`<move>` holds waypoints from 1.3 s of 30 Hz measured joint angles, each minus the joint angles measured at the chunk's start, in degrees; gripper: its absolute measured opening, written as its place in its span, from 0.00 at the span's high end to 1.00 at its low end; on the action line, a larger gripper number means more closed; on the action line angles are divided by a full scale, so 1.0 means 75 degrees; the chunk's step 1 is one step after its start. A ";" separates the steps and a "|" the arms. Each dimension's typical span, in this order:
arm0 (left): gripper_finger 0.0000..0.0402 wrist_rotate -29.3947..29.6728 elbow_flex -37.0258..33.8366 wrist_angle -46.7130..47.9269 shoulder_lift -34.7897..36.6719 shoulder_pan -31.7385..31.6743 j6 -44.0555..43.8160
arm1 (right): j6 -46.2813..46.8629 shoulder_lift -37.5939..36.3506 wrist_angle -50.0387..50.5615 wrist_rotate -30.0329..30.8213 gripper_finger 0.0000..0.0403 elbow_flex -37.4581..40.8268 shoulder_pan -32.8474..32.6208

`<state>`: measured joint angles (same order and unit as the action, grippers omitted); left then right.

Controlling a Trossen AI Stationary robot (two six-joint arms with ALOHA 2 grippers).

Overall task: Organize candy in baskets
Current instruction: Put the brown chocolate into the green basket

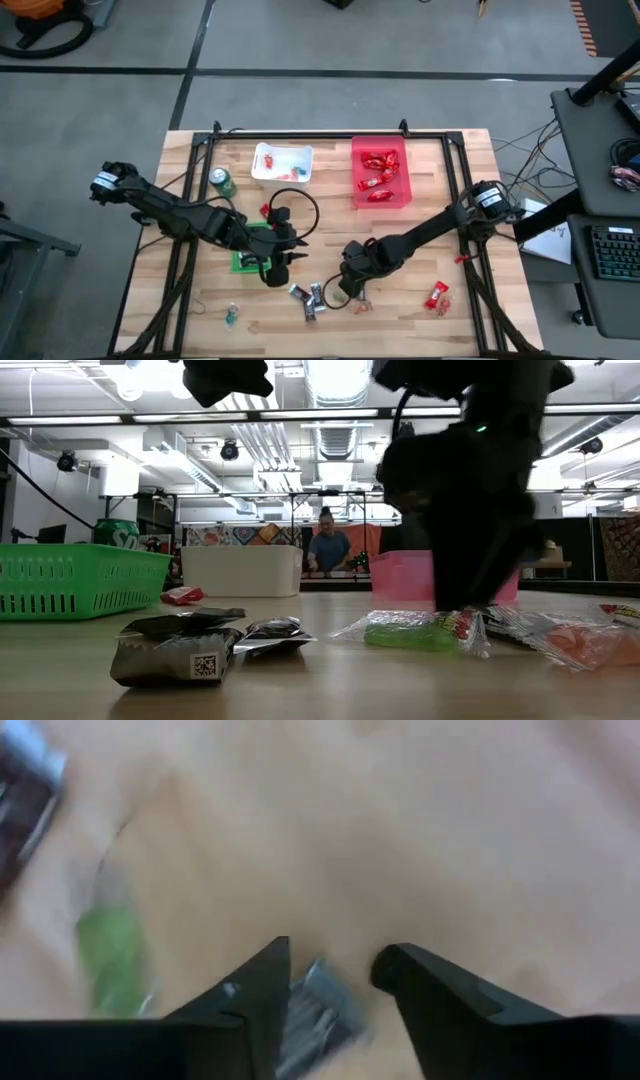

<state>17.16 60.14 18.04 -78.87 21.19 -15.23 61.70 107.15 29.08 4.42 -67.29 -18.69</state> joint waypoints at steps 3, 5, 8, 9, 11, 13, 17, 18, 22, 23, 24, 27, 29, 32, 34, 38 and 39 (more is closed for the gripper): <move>0.74 0.0312 0.0000 0.0003 0.0000 0.0000 0.0297 | -0.0412 0.0014 -0.0002 0.0286 0.70 -0.0100 0.0091; 0.74 0.0398 0.0000 0.0007 0.0000 -0.0003 0.0635 | -0.0719 0.0020 0.0066 0.0359 0.76 -0.0181 0.0127; 0.74 0.0463 0.0001 0.0006 0.0006 -0.0027 0.1029 | -0.1190 -0.0002 0.0082 0.0443 0.84 -0.0277 0.0200; 0.74 0.0464 0.0002 0.0006 0.0006 -0.0039 0.1104 | -0.1341 -0.0033 0.0088 0.0488 0.87 -0.0294 0.0224; 0.74 0.0461 0.0000 0.0006 0.0006 -0.0041 0.1174 | -0.1797 -0.0207 0.0072 0.0640 0.91 -0.0320 0.0309; 0.74 0.0456 -0.0005 -0.0001 0.0006 -0.0041 0.1225 | -0.2379 -0.0484 0.0084 0.0754 0.95 -0.0317 0.0385; 0.74 0.0111 -0.0269 -0.0079 0.0012 0.0001 0.1073 | -0.4215 -0.1281 0.0064 0.0521 0.98 -0.0013 0.0317; 0.74 -0.0003 -0.0377 -0.0170 0.0012 0.0025 0.0975 | -0.4739 -0.1522 -0.0125 0.0258 0.98 0.0192 0.0225; 0.74 -0.0098 -0.0767 -0.0562 0.0012 0.0164 0.0635 | -0.6197 -0.2257 -0.2146 -0.0518 0.98 0.1570 -0.0384; 0.74 -0.0101 -0.0878 -0.0764 0.0012 0.0186 0.0613 | -0.6226 -0.2347 -0.2842 -0.0507 0.98 0.1995 -0.0510; 0.74 -0.0103 -0.0970 -0.1015 0.0012 0.0204 0.0610 | -0.6166 -0.2393 -0.3477 -0.0445 0.98 0.2404 -0.0623; 0.74 -0.0100 -0.1112 -0.1364 0.0012 0.0204 0.0600 | -0.5786 -0.2331 -0.5256 -0.0166 0.98 0.3475 -0.0806; 0.74 -0.0091 -0.1125 -0.1431 0.0012 0.0204 0.0595 | -0.5598 -0.2228 -0.6196 -0.0048 0.98 0.3956 -0.0882; 0.74 -0.0087 -0.1125 -0.1675 0.0012 0.0204 0.0671 | -0.5576 -0.2119 -0.6893 0.0107 0.98 0.4402 -0.0915; 0.74 -0.0087 -0.1125 -0.1735 0.0012 0.0204 0.0721 | -0.5638 -0.2069 -0.6973 0.0260 0.98 0.4541 -0.0892; 0.74 -0.0068 -0.1125 -0.1750 0.0012 0.0204 0.0733 | -0.5801 -0.2001 -0.6979 0.0470 0.98 0.4714 -0.0837; 0.74 -0.0022 -0.1125 -0.1744 0.0012 0.0204 0.0738 | -0.5812 -0.1972 -0.6985 0.0470 0.98 0.4736 -0.0795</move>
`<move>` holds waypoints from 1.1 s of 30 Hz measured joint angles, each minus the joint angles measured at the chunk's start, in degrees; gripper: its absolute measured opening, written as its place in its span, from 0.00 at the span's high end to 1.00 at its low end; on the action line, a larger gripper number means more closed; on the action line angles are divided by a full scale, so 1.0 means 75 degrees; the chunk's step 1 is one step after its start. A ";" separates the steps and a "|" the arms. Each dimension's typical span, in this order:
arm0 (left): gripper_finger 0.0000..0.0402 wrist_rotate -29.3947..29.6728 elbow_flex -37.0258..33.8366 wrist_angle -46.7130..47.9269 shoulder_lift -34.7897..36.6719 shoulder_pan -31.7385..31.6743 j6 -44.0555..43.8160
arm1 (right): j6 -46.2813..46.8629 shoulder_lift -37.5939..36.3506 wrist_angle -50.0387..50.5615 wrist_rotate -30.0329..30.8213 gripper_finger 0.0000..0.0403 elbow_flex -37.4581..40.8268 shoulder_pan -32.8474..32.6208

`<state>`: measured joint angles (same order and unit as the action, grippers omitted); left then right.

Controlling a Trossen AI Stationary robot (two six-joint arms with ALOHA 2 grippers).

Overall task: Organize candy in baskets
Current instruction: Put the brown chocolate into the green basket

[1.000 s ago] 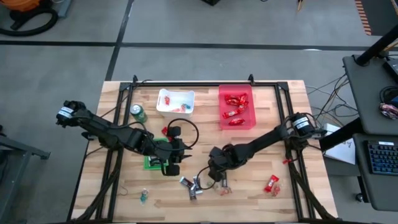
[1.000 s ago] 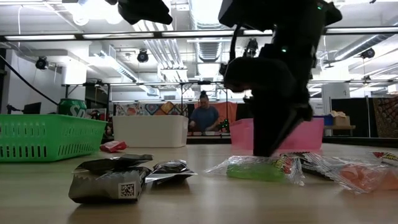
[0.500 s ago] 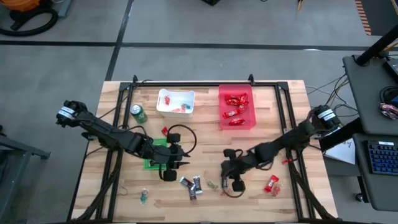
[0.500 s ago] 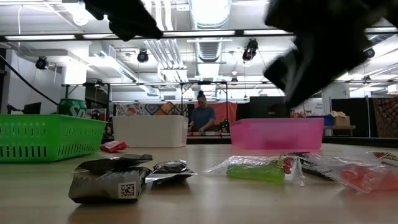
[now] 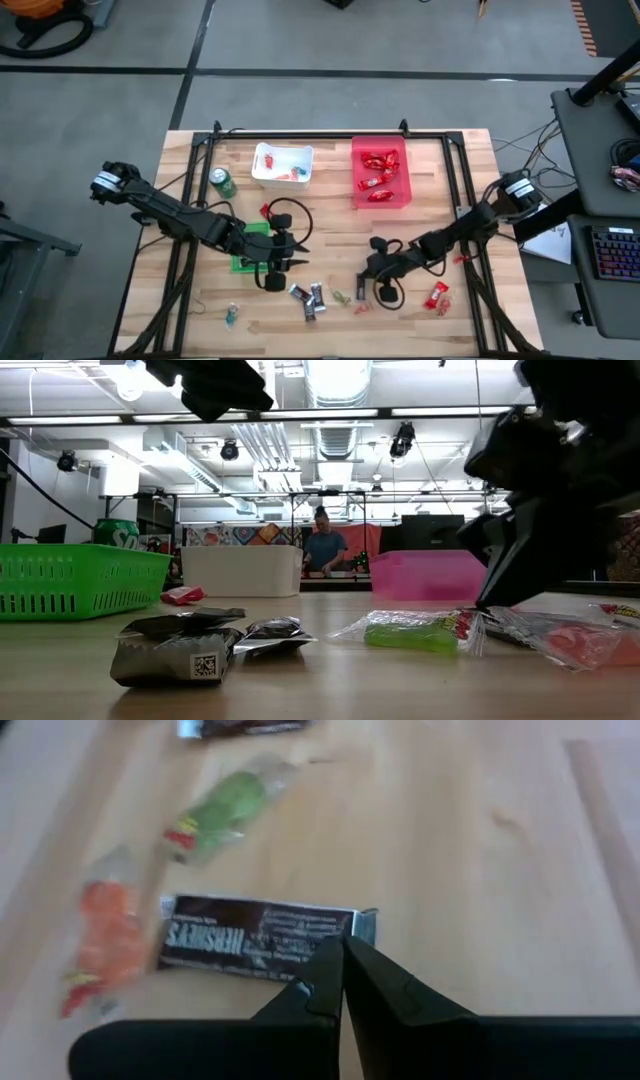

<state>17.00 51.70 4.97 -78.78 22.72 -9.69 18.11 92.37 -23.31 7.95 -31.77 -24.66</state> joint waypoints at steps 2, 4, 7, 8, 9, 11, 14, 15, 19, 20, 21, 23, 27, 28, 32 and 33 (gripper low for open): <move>0.74 0.0053 0.0000 -0.0034 0.0000 0.0000 0.0000 | -0.0050 0.0052 -0.0046 0.0011 0.98 0.0000 0.0075; 0.74 0.0069 0.0000 -0.0058 0.0000 0.0000 0.0000 | -0.0076 0.0116 -0.0081 0.0104 0.98 -0.0001 0.0149; 0.74 0.0075 0.0000 -0.0088 0.0000 0.0000 0.0000 | -0.0098 0.0194 -0.0082 0.0571 0.98 -0.0038 0.0282; 0.74 0.0078 0.0000 -0.0123 0.0000 0.0000 0.0006 | -0.0184 0.0194 -0.0024 0.0826 0.98 -0.0047 0.0348; 0.74 0.0078 0.0000 -0.0154 0.0000 0.0000 0.0020 | -0.0298 0.0200 0.0012 0.1153 0.98 -0.0064 0.0440; 0.74 0.0078 0.0000 -0.0204 0.0000 0.0000 0.0083 | -0.0437 0.0149 0.0075 0.1806 0.98 -0.0088 0.0651; 0.74 0.0080 0.0000 -0.0263 0.0000 0.0000 0.0220 | -0.0635 -0.0073 -0.0013 0.2160 0.98 -0.0246 0.1111; 0.74 0.0079 0.0000 -0.0272 0.0000 0.0000 0.0220 | -0.0731 -0.0149 -0.0017 0.2154 0.98 -0.0295 0.1246; 0.74 0.0083 0.0000 -0.0327 -0.0091 0.0000 0.0094 | -0.0952 -0.0494 0.0168 0.1760 0.98 -0.0510 0.1447; 0.74 0.0081 0.0000 -0.0322 -0.0142 0.0000 0.0055 | -0.0871 -0.0613 0.0245 0.1497 0.98 -0.0580 0.1465; 0.74 0.0083 0.0000 -0.0337 -0.0232 -0.0003 0.0003 | -0.0664 -0.0730 0.0376 0.1263 0.98 -0.0650 0.1480; 0.74 0.0116 0.0000 -0.0478 -0.0435 -0.0015 -0.0066 | 0.0019 -0.0952 0.0912 0.0820 0.98 -0.0811 0.1484; 0.74 0.0148 0.0000 -0.0965 -0.0979 -0.0021 -0.0022 | 0.1667 -0.1266 0.2277 -0.0092 0.98 -0.1134 0.1396; 0.74 0.0148 -0.0003 -0.1142 -0.1133 -0.0046 0.0007 | 0.2122 -0.1298 0.2502 -0.0277 0.98 -0.1193 0.1356; 0.74 0.0256 -0.0003 -0.1834 -0.1729 -0.0259 0.0026 | 0.3815 -0.1351 0.3405 -0.0474 0.98 -0.1224 0.1156; 0.74 0.0267 -0.0003 -0.1945 -0.1880 -0.0332 0.0025 | 0.4216 -0.1351 0.3599 -0.0470 0.98 -0.1224 0.1126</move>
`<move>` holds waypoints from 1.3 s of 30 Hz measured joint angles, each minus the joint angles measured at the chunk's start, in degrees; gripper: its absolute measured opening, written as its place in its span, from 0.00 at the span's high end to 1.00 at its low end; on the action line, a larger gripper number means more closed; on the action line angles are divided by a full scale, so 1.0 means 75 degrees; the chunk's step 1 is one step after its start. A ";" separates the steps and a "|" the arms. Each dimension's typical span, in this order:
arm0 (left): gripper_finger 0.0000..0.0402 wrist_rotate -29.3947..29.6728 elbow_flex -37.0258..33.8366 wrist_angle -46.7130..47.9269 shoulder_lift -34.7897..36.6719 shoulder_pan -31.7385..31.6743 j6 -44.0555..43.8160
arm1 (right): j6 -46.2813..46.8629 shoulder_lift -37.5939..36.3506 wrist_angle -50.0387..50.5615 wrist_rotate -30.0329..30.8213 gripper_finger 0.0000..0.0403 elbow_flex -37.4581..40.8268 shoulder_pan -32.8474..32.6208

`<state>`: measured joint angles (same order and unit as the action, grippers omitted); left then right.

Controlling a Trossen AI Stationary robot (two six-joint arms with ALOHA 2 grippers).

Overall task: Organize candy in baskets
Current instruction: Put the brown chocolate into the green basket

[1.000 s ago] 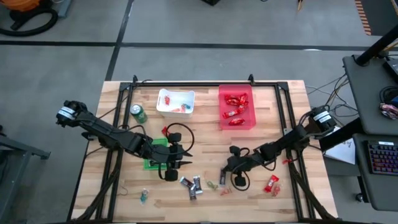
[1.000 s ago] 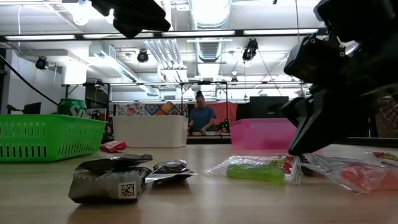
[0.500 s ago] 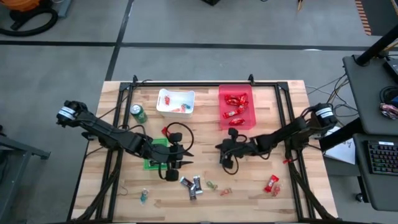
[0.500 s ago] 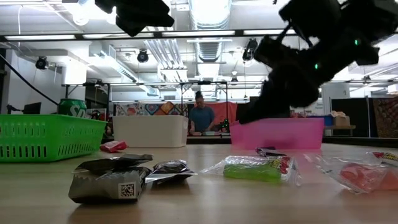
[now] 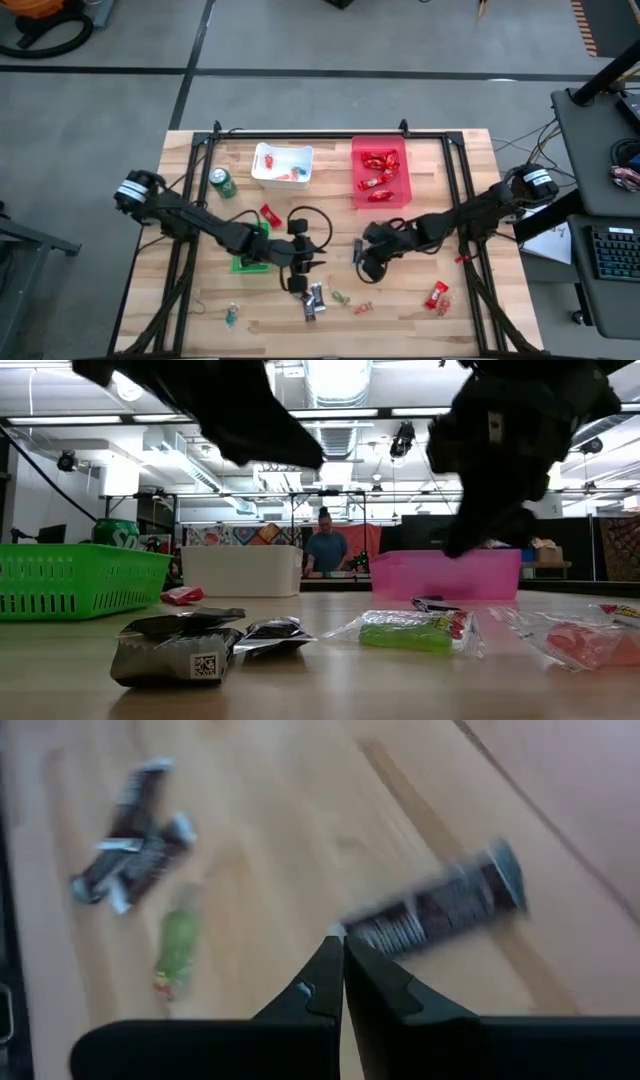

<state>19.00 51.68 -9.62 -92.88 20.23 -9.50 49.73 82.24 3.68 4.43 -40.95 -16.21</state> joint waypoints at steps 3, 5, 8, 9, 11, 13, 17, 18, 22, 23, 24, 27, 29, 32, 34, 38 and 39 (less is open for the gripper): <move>0.75 0.0001 0.0000 -0.0586 -0.0477 -0.0218 0.0063 | 0.0898 0.0009 0.0523 0.0123 0.98 0.0027 -0.0055; 0.77 0.0003 0.0001 -0.1280 -0.0858 -0.0342 0.0130 | 0.1237 0.0012 0.0805 0.0507 0.98 0.0046 -0.0061; 0.81 0.0000 0.0003 -0.2329 -0.1448 -0.0478 0.0144 | 0.1299 0.0012 0.0906 0.1124 0.98 0.0052 -0.0049; 0.83 0.0000 0.0003 -0.2624 -0.1619 -0.0521 0.0144 | 0.1200 0.0012 0.0903 0.1323 0.98 0.0052 -0.0049; 0.86 0.0000 0.0003 -0.3073 -0.1911 -0.0605 0.0143 | 0.0955 0.0012 0.0900 0.1804 0.98 0.0052 -0.0049; 0.90 0.0000 0.0003 -0.3323 -0.2171 -0.0662 0.0125 | 0.0843 0.0012 0.0898 0.2294 0.98 0.0070 -0.0052; 0.95 0.0000 0.0003 -0.3323 -0.2406 -0.0722 -0.0028 | 0.0839 0.0052 0.0977 0.2387 0.98 0.0098 -0.0053; 0.97 0.0001 0.0003 -0.3324 -0.2413 -0.0725 -0.0068 | 0.0829 0.0052 0.0981 0.2380 0.98 0.0106 -0.0088; 1.00 0.0000 0.0003 -0.3239 -0.2400 -0.0720 -0.0177 | 0.0925 0.0052 0.0988 0.2343 0.98 0.0163 -0.0346; 0.99 0.0000 0.0003 -0.3156 -0.2380 -0.0720 -0.0174 | 0.1004 0.0052 0.0965 0.2348 0.98 0.0166 -0.0423; 0.99 0.0000 0.0003 -0.3105 -0.2359 -0.0720 -0.0174 | 0.1074 0.0052 0.0947 0.2357 0.98 0.0168 -0.0505; 0.99 0.0002 0.0003 -0.2581 -0.2108 -0.0720 -0.0185 | 0.1274 0.0059 0.0965 0.2394 0.98 0.0198 -0.0746; 0.99 0.0006 0.0003 -0.2189 -0.1883 -0.0720 -0.0168 | 0.1359 0.0192 0.0782 0.2424 0.98 0.0198 -0.0875; 1.00 0.0011 0.0000 -0.1812 -0.1571 -0.0720 -0.0003 | 0.1361 0.0667 0.0436 0.2419 0.98 0.0183 -0.0978; 1.00 0.0017 -0.0003 -0.1617 -0.1423 -0.0720 0.0092 | 0.1310 0.1086 0.0170 0.2419 0.98 0.0166 -0.0988; 1.00 0.0015 -0.0009 -0.1402 -0.1285 -0.0720 0.0164 | 0.1234 0.1681 -0.0572 0.2492 0.98 0.0055 -0.0999; 1.00 0.0015 -0.0009 -0.1360 -0.1263 -0.0720 0.0167 | 0.1190 0.1794 -0.0705 0.2497 0.98 0.0047 -0.1000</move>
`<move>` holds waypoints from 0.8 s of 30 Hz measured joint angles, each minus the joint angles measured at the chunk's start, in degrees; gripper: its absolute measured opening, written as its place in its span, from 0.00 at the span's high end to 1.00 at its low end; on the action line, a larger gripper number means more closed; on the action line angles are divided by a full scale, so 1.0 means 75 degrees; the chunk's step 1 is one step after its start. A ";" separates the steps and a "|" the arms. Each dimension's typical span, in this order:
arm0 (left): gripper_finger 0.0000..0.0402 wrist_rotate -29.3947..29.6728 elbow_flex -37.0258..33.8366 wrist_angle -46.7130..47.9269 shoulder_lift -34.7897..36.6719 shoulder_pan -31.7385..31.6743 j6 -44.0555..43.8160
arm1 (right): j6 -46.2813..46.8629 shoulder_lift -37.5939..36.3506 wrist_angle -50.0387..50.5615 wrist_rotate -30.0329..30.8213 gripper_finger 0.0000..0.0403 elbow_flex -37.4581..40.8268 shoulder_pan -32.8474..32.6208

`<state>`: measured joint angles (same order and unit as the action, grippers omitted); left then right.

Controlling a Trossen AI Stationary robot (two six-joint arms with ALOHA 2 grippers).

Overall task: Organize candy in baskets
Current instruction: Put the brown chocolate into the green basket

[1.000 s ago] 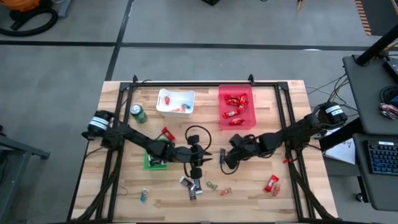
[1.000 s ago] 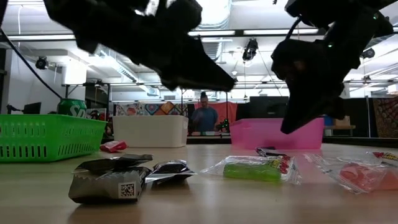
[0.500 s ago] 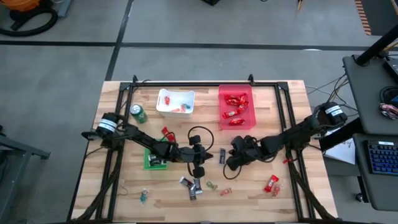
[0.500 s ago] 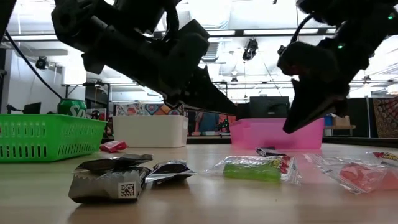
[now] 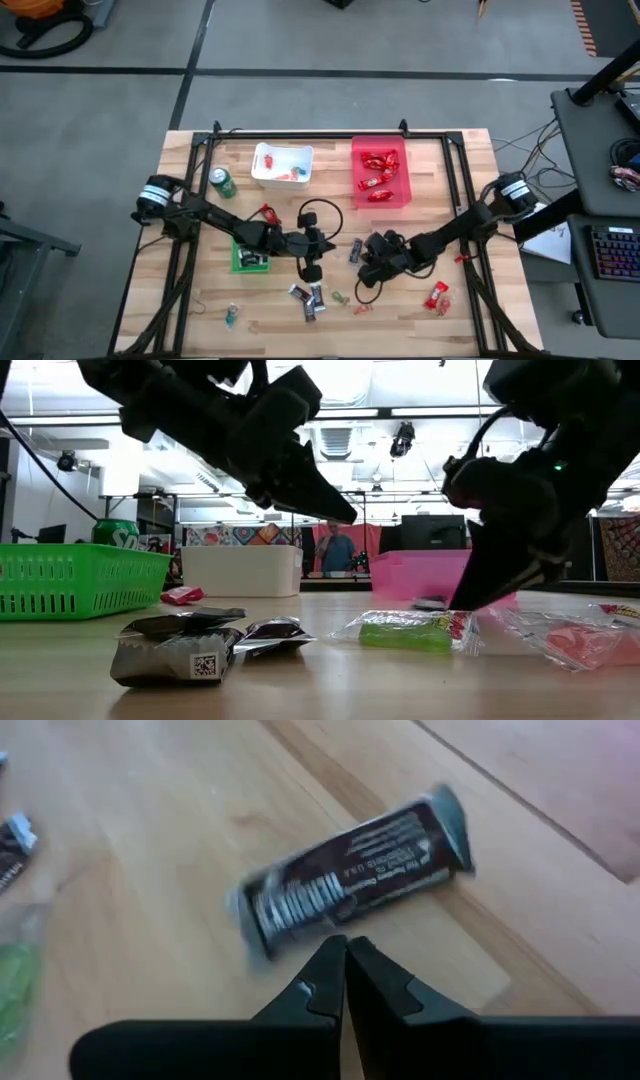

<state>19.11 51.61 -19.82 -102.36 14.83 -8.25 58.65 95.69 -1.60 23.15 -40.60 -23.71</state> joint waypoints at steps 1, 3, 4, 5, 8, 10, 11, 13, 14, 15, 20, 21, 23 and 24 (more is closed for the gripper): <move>1.00 -0.0002 -0.0001 0.0005 0.0017 0.0000 0.0000 | -0.0078 0.0089 -0.0109 0.0005 0.98 -0.0045 0.0003; 1.00 -0.0009 0.0001 0.0142 0.0058 0.0012 -0.0027 | -0.0256 0.0204 -0.0370 0.0037 0.98 -0.0175 0.0011; 1.00 -0.0014 0.0001 0.0216 0.0113 0.0020 -0.0063 | -0.0349 0.0250 -0.0455 0.0035 0.98 -0.0256 0.0013; 1.00 -0.0021 0.0001 0.0442 0.0227 0.0035 -0.0115 | -0.0430 0.0272 -0.0478 0.0076 0.98 -0.0354 0.0015; 1.00 -0.0023 0.0001 0.1009 0.0736 0.0071 -0.0149 | -0.0803 0.0250 -0.0563 0.0217 0.98 -0.0617 0.0019; 1.00 -0.0027 0.0001 0.1346 0.1041 0.0085 -0.0055 | -0.1134 0.0159 -0.0539 0.0248 0.98 -0.0772 0.0045; 1.00 -0.0080 -0.0002 0.1404 0.1129 0.0085 0.0043 | -0.1264 0.0106 -0.0515 0.0258 0.98 -0.0845 0.0050; 1.00 -0.0250 -0.0070 0.1421 0.1221 0.0093 0.0218 | -0.1589 0.0011 -0.0433 0.0273 0.98 -0.0943 0.0066; 1.00 -0.0331 -0.0085 0.1339 0.1224 0.0093 0.0242 | -0.1681 -0.0070 -0.0439 0.0268 0.98 -0.0980 0.0068; 1.00 -0.0398 -0.0094 0.1221 0.1190 0.0093 0.0231 | -0.1773 -0.0141 -0.0402 0.0262 0.98 -0.1004 0.0068; 1.00 -0.0428 -0.0106 0.0682 0.0644 0.0121 -0.0309 | -0.1963 -0.0603 0.0090 -0.0085 0.98 -0.1037 0.0140; 1.00 -0.0425 -0.0116 0.0501 0.0512 0.0128 -0.0433 | -0.2015 -0.0667 0.0191 -0.0076 0.98 -0.1031 0.0147; 1.00 -0.0428 -0.0115 -0.0100 0.0202 0.0140 -0.0568 | -0.2203 -0.0814 0.0320 -0.0029 0.98 -0.0949 0.0155; 1.00 -0.0427 -0.0113 -0.0321 0.0059 0.0166 -0.0582 | -0.2290 -0.0854 0.0358 0.0057 0.98 -0.0895 0.0155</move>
<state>15.91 50.76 -22.23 -101.92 16.07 -12.61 41.47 89.29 1.08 23.58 -47.31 -22.55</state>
